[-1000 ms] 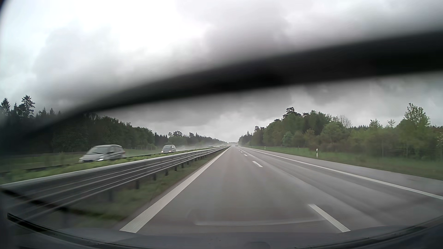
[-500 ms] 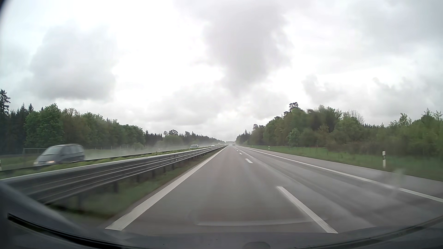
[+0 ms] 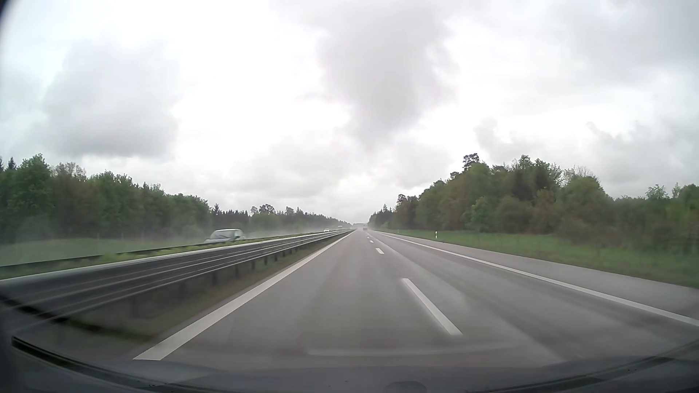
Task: Follow the waypoints while adhering to traffic rules and regulations
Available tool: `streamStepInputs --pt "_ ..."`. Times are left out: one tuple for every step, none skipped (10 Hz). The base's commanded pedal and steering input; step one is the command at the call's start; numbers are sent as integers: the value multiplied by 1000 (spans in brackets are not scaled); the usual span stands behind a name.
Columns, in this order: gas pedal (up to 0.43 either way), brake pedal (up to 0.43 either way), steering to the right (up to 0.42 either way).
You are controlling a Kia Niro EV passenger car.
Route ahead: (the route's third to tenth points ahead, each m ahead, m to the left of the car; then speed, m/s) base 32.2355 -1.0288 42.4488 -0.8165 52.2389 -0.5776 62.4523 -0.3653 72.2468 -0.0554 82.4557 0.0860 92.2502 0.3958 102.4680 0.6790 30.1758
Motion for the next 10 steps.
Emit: streamStepInputs --pt "311 0 3" --pt "311 0 2" --pt "311 0 1" --pt "311 0 1" --pt "311 0 0" --pt "311 0 0" --pt "311 0 0" --pt "311 0 0" --pt "311 0 -1" --pt "311 0 -1"
